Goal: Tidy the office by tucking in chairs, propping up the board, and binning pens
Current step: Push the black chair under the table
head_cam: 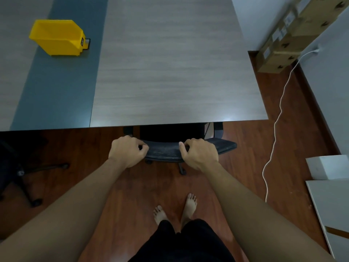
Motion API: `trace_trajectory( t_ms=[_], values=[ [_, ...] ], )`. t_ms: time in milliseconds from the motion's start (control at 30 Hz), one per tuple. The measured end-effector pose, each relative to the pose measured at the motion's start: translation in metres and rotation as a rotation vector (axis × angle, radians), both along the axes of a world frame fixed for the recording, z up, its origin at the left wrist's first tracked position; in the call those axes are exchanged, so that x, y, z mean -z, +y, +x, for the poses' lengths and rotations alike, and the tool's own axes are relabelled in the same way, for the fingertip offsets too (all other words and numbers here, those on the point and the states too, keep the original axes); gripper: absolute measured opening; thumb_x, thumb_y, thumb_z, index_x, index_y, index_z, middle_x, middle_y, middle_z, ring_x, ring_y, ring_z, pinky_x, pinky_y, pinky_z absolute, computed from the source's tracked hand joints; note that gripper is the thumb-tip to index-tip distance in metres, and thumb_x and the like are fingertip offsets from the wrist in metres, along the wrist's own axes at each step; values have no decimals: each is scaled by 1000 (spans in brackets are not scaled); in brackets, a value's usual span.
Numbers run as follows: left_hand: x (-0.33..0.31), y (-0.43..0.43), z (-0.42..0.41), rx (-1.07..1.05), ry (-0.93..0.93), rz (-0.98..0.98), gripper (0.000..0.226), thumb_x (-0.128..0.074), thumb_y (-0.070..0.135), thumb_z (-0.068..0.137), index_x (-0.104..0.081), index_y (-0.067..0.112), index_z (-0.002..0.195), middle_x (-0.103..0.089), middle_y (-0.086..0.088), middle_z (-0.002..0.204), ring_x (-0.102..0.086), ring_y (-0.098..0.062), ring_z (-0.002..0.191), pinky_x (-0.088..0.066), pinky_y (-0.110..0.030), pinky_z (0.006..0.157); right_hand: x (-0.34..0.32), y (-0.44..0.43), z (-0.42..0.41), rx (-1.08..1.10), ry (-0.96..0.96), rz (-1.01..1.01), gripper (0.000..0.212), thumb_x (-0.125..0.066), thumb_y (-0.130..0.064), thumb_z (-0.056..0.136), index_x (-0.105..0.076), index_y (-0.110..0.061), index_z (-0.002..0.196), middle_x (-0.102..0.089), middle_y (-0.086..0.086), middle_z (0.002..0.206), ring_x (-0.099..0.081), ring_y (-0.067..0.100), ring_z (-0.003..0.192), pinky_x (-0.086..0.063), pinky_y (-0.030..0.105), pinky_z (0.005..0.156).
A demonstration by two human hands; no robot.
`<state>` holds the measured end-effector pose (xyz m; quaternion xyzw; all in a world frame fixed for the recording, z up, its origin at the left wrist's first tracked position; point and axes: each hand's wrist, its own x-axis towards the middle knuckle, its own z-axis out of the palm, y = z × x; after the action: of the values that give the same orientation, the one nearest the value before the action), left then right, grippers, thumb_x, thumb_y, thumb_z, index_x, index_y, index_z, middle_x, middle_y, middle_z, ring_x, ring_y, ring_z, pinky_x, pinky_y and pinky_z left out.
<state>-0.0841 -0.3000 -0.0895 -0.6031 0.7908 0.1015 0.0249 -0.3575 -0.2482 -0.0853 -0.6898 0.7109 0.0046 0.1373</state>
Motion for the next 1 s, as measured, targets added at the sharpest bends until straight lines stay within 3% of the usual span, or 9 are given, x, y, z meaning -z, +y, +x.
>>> trace_trajectory(
  t_ms=[167, 367, 467, 667, 767, 867, 1000],
  values=[
    [-4, 2, -1, -35, 20, -41, 43, -49, 54, 94, -89, 36, 97, -73, 4, 67, -67, -22, 67, -40, -26, 53, 0, -15, -4, -21, 7, 4, 61, -26, -63, 104, -75, -27, 108, -76, 0, 99, -69, 27, 88, -48, 39, 69],
    [-9, -23, 3, -80, 47, -8, 41, -50, 53, 93, -88, 39, 100, -76, 6, 75, -69, -22, 72, -50, -29, 60, -2, -44, 2, -14, 6, 20, 57, -30, -61, 106, -76, -26, 112, -76, 2, 99, -70, 30, 93, -43, 39, 70],
    [-8, -41, 14, -74, 51, 34, 39, -50, 52, 95, -87, 42, 104, -71, 10, 68, -63, -16, 67, -47, -29, 59, 1, -54, 14, -1, -8, 28, 60, -28, -63, 104, -76, -27, 108, -76, 0, 98, -69, 28, 92, -44, 39, 69],
    [1, -44, 19, -50, 42, -20, 42, -47, 51, 95, -87, 36, 89, -67, 12, 61, -63, -13, 61, -45, -26, 53, -1, -56, 15, 8, -1, 53, 58, -29, -63, 102, -77, -30, 107, -74, -2, 90, -67, 25, 84, -51, 39, 71],
    [-1, -45, 21, -54, 30, 21, 46, -43, 50, 94, -86, 36, 95, -77, 12, 77, -68, -13, 70, -55, -29, 60, -1, -57, 17, 0, -8, 68, 59, -28, -63, 101, -76, -29, 108, -74, -2, 94, -67, 25, 86, -48, 39, 71],
    [-11, -44, 20, -37, 56, 126, 52, -38, 52, 94, -84, 36, 113, -81, 11, 110, -73, -16, 94, -60, -33, 77, -2, -60, 16, -19, -30, 154, 62, -28, -66, 101, -73, -28, 118, -75, 2, 105, -68, 28, 97, -51, 42, 79],
    [-35, -37, 24, -32, 129, 258, 57, -43, 52, 104, -63, 27, 151, -62, 1, 154, -56, -22, 140, -52, -42, 111, -19, -70, 25, -73, -117, 188, 79, -27, -81, 98, -66, -23, 135, -75, 6, 117, -69, 31, 105, -56, 46, 90]
  ],
)
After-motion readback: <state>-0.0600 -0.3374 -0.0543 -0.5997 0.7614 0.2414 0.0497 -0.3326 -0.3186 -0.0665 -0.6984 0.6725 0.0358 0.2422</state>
